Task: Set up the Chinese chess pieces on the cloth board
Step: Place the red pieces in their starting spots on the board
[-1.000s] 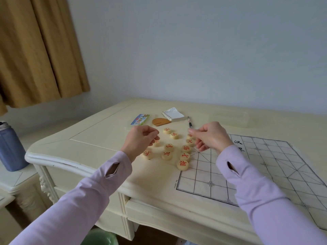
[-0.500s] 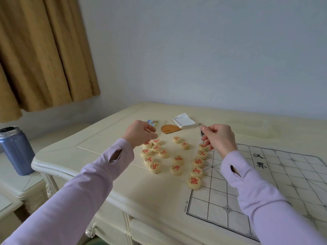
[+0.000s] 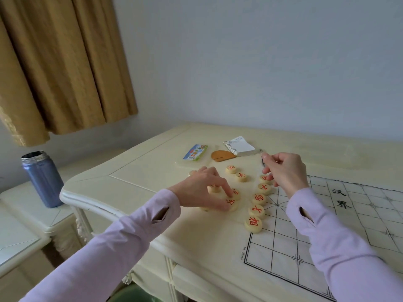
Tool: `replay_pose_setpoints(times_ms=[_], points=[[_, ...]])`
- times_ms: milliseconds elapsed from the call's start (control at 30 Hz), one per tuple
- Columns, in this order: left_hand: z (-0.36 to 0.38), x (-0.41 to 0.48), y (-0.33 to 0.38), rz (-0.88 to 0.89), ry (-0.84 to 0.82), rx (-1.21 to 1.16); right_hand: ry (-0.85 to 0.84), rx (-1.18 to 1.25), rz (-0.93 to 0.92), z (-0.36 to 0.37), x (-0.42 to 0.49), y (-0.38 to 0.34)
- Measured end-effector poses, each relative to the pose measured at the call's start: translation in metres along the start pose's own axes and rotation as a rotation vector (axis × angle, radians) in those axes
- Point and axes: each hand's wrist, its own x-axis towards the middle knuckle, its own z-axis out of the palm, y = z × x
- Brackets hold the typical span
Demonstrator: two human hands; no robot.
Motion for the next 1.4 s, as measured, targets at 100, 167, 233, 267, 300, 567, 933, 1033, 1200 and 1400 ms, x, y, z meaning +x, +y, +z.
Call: replay_pose_setpoints(times_ms=[100,167,233,267,300,567,933,1033,1200,1400], points=[[-0.004,-0.003,-0.011,-0.038,0.018,-0.018,-0.004,-0.004,-0.008,0.001,0.0,0.0],[-0.01,-0.007,-0.019,-0.072,0.034,-0.052,-0.006,0.005,-0.01,0.001,-0.001,0.0],[-0.014,-0.013,-0.027,-0.086,0.038,-0.094,-0.009,0.0,-0.011,0.001,-0.001,0.001],[-0.016,-0.016,-0.031,-0.084,0.029,-0.105,-0.011,-0.005,-0.011,0.001,-0.001,0.001],[-0.016,-0.018,-0.033,-0.079,0.013,-0.106,-0.013,-0.006,-0.01,0.001,-0.001,0.001],[-0.02,-0.016,-0.052,-0.119,0.062,-0.099,-0.016,0.008,-0.002,0.003,-0.001,0.001],[-0.024,0.028,-0.051,-0.514,0.292,-0.175,-0.011,0.016,0.014,0.003,0.0,0.001],[-0.024,0.034,-0.046,-0.552,0.242,-0.156,-0.011,0.012,0.012,0.003,0.001,0.002],[-0.021,0.042,-0.041,-0.605,0.187,-0.072,-0.014,0.011,0.009,0.002,0.001,0.002],[-0.019,0.05,-0.036,-0.619,0.098,-0.026,-0.003,0.026,0.012,0.002,0.002,0.003]])
